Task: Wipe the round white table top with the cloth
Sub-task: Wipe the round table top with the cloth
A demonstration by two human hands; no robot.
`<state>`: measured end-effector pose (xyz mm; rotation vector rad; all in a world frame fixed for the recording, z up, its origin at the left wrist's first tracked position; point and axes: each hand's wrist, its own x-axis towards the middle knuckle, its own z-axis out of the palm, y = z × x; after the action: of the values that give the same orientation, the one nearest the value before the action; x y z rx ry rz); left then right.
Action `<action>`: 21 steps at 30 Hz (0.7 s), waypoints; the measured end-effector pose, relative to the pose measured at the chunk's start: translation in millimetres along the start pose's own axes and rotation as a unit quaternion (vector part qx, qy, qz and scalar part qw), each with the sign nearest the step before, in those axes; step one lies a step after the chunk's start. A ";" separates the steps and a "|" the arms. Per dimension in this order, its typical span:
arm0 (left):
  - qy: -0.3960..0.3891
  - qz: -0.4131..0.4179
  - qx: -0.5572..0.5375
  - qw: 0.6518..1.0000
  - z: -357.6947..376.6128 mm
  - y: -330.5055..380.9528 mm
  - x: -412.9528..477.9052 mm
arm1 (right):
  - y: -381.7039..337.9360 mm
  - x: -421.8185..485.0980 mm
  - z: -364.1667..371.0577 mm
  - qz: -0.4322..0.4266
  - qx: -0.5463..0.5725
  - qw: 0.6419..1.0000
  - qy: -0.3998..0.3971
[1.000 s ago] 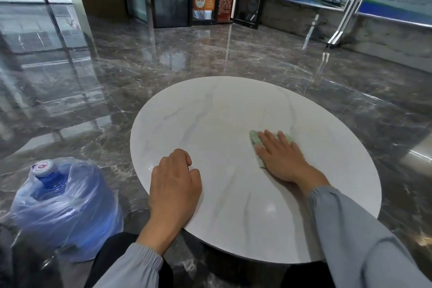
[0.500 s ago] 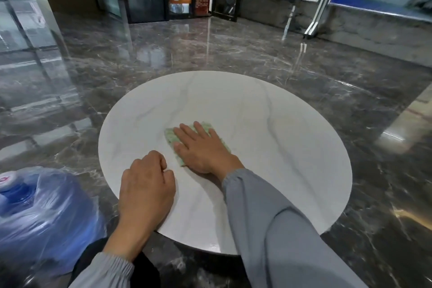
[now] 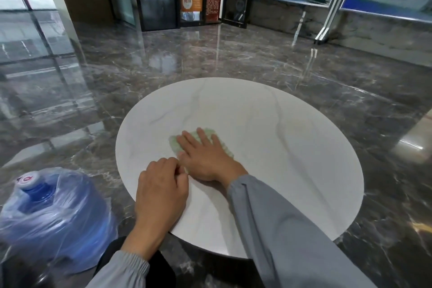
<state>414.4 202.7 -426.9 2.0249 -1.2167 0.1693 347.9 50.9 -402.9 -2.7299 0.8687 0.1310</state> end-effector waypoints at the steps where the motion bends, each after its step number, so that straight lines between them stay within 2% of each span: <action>1: 0.005 0.001 -0.005 1.000 -0.2 -0.1 -1.2 | -9.3 -4.6 4.4 -0.025 -0.003 1.000 0.000; 3: 0.005 0.001 -0.008 1.000 0.4 0.0 -1.2 | -7.6 -10.5 5.2 -0.039 0.005 0.999 0.003; 5: -0.010 0.004 -0.003 1.000 1.3 -1.6 -0.3 | 10.0 -16.4 -1.8 -0.014 0.016 1.000 0.011; 12: -0.038 0.026 0.018 0.999 0.2 3.8 -2.4 | 141.7 -61.4 -26.2 0.200 0.009 0.978 0.049; 15: -0.036 0.020 0.017 0.999 1.6 5.0 -3.3 | 158.6 -63.5 -31.3 0.262 0.035 0.963 0.042; 18: -0.028 0.022 0.023 0.999 2.9 3.7 -3.6 | 130.8 -42.1 -30.0 0.242 0.037 0.969 0.040; 21: -0.024 0.035 0.025 0.999 3.3 3.0 -3.7 | 73.7 -16.6 -19.6 0.148 0.011 0.989 0.016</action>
<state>409.2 202.4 -429.3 2.0413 -1.3270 0.1885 291.8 -3.1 -398.3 -2.5723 1.2726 0.1344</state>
